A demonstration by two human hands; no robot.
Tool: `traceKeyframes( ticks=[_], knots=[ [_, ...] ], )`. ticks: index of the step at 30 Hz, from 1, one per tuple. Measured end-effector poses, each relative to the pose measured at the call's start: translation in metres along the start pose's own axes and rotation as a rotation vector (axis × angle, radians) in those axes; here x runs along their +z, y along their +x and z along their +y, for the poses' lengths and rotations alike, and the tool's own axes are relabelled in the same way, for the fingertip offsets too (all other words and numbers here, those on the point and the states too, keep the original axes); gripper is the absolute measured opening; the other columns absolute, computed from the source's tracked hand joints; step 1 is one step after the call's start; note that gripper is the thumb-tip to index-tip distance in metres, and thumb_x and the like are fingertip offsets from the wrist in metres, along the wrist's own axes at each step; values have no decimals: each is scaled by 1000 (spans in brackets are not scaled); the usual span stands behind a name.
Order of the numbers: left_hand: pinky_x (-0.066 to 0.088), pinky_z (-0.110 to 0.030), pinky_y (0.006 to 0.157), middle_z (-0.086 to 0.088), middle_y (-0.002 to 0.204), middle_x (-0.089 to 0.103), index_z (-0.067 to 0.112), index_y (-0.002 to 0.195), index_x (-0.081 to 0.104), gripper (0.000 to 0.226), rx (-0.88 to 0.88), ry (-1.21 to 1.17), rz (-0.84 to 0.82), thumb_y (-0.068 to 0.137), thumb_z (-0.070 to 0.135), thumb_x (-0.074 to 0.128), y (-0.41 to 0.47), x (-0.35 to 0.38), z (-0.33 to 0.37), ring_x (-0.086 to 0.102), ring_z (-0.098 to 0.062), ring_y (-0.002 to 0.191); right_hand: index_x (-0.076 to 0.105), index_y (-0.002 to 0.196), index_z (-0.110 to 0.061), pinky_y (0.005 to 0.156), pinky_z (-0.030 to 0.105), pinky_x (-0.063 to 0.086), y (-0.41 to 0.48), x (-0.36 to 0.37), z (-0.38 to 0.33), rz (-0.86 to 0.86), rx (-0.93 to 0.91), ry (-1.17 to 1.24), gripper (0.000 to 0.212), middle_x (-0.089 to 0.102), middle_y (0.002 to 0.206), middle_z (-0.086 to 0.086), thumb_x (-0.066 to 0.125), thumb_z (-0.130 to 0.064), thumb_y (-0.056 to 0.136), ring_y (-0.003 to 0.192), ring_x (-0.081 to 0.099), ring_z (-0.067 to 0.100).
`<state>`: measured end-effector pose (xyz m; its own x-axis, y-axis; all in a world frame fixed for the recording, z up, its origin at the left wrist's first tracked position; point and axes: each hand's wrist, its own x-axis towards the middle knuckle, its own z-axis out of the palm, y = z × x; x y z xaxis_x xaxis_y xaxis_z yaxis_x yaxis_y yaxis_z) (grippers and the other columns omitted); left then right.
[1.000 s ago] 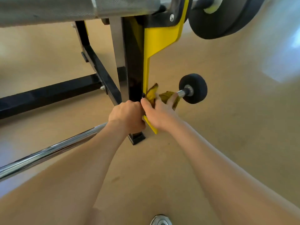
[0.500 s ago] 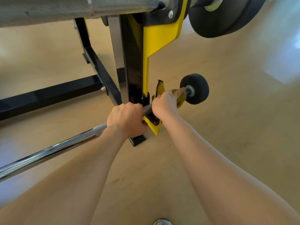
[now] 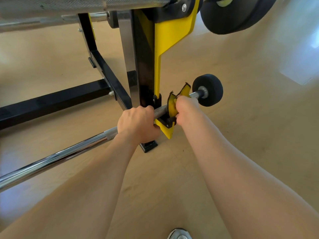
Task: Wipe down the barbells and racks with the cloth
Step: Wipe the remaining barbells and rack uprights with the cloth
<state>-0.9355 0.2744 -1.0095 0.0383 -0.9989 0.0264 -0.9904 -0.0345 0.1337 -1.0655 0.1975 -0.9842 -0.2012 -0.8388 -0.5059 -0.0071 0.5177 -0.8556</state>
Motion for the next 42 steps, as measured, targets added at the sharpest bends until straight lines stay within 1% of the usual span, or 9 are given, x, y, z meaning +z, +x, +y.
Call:
traceKeyframes(
  ticks=[4, 7, 14, 22, 28, 31, 35, 37, 42],
  knots=[
    [59, -33, 57, 5, 73, 59, 25, 107, 58, 29, 13, -61, 26, 87, 44, 63, -1, 1, -1, 60, -16, 62, 39, 152, -13, 105, 48, 52, 15, -25, -7, 124, 16, 364, 46, 56, 134, 12, 51, -17, 108, 114, 60, 30],
    [57, -31, 54, 5, 71, 58, 25, 102, 60, 25, 21, -110, 48, 89, 46, 60, 0, 1, -3, 59, -15, 59, 41, 150, -16, 79, 40, 62, 35, -39, -4, 180, 22, 600, 45, 61, 127, 9, 50, -29, 108, 93, 65, 22],
    [44, -28, 47, 4, 67, 56, 22, 97, 56, 24, 27, -88, 83, 91, 45, 56, -3, 1, 0, 56, -16, 55, 62, 129, -13, 89, 62, 60, 15, -1, 25, -205, 183, 259, 43, 74, 117, 20, 73, -36, 94, 99, 76, 40],
    [49, -28, 46, 5, 68, 57, 25, 98, 59, 21, 32, -110, 78, 89, 43, 59, -3, 2, -1, 57, -15, 54, 50, 138, -19, 97, 64, 52, 32, -14, -11, 69, 157, 562, 41, 65, 125, 15, 58, -41, 104, 111, 65, 41],
    [57, -32, 52, 3, 69, 58, 22, 98, 60, 20, 31, -113, 64, 87, 39, 61, -3, -1, -1, 59, -18, 59, 52, 140, -6, 91, 39, 54, -4, -7, -9, 40, 35, -35, 34, 65, 116, 15, 51, -15, 107, 110, 65, 33],
    [54, -31, 52, 3, 72, 58, 21, 102, 60, 25, 39, -95, 48, 86, 40, 63, -3, -2, -2, 59, -18, 60, 47, 124, -9, 69, 30, 51, -28, -9, -13, 36, -78, -531, 20, 54, 92, 8, 53, -11, 105, 73, 56, 16],
    [48, -30, 53, 4, 80, 56, 24, 125, 53, 39, 100, -110, -20, 89, 37, 64, -8, -3, -12, 57, -16, 66, 56, 97, -12, 63, 22, 44, -38, -27, -9, 144, -599, -695, 6, 60, 89, 5, 61, -15, 99, 71, 54, 10],
    [55, -32, 56, 4, 89, 58, 27, 139, 42, 51, 130, -55, -25, 94, 38, 63, -18, -3, -23, 59, -16, 70, 50, 117, -13, 65, 16, 41, -41, -29, -7, 195, -763, -646, 25, 59, 102, 4, 64, -23, 99, 81, 55, 12],
    [48, -27, 51, 7, 78, 53, 25, 133, 44, 40, 21, 101, 20, 99, 36, 60, -54, 0, -61, 53, -11, 61, 51, 127, -7, 89, 35, 51, -56, 6, 35, 81, -915, -1116, 40, 58, 115, 10, 61, -36, 101, 104, 59, 24]
  ],
)
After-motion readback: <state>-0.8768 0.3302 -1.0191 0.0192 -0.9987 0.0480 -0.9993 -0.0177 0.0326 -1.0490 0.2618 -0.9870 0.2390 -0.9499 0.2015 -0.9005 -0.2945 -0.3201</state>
